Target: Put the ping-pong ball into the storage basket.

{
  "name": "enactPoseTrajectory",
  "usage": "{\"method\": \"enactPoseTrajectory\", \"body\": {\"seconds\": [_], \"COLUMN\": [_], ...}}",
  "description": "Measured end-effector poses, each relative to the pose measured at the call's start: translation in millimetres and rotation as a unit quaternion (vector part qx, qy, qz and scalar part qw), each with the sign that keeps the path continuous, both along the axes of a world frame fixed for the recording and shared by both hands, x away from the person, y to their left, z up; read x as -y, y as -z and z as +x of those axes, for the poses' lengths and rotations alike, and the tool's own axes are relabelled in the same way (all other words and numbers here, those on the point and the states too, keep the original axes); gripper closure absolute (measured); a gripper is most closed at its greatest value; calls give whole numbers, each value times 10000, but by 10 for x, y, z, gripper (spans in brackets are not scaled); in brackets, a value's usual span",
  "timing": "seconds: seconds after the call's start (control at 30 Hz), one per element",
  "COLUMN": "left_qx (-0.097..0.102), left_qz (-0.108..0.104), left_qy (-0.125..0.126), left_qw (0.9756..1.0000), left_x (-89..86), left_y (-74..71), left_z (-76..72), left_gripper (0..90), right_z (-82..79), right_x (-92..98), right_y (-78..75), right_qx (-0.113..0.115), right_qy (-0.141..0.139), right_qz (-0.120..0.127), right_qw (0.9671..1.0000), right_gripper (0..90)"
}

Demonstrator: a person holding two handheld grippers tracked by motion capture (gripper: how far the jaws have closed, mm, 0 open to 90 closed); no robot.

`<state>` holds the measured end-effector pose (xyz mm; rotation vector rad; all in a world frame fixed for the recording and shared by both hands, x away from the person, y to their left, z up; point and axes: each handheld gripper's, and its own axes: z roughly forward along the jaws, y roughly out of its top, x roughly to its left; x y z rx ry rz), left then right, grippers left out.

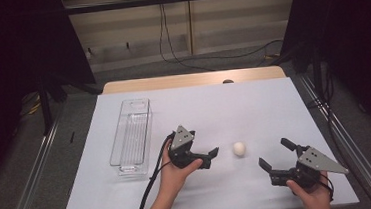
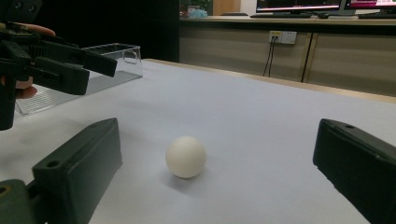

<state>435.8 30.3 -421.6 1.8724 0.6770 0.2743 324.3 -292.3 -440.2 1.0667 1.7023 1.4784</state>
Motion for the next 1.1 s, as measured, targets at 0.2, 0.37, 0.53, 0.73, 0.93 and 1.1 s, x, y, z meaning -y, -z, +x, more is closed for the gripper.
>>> {"method": "enactPoseTrajectory", "body": {"seconds": [0.2, 0.37, 0.53, 0.73, 0.93, 1.1], "left_qx": [8, -8, -45, -99, -79, -87], "left_qz": [59, 92, 85, 147, 196, 193], "left_qy": [38, 79, 117, 130, 157, 165], "left_qw": [10000, 9999, 9999, 9998, 9997, 9996], "left_x": [43, 80, 124, 139, 154, 185], "left_y": [17, 24, 36, 51, 55, 56], "left_z": [12, 20, 17, 24, 29, 20], "left_gripper": [21, 22, 21, 22, 22, 22], "right_z": [-1, 1, -2, 1, -1, -1], "right_x": [4, 2, -2, 1, 8, -8], "right_y": [-2, -1, -3, -3, -3, -4], "right_qx": [0, -5, -4, 11, 4, -17], "right_qy": [-7, -1, 11, 9, 1, 10], "right_qz": [-2, 9, 19, 5, -5, 19], "right_qw": [10000, 10000, 10000, 10000, 10000, 10000], "right_gripper": [9, 9, 8, 9, 8, 8]}}
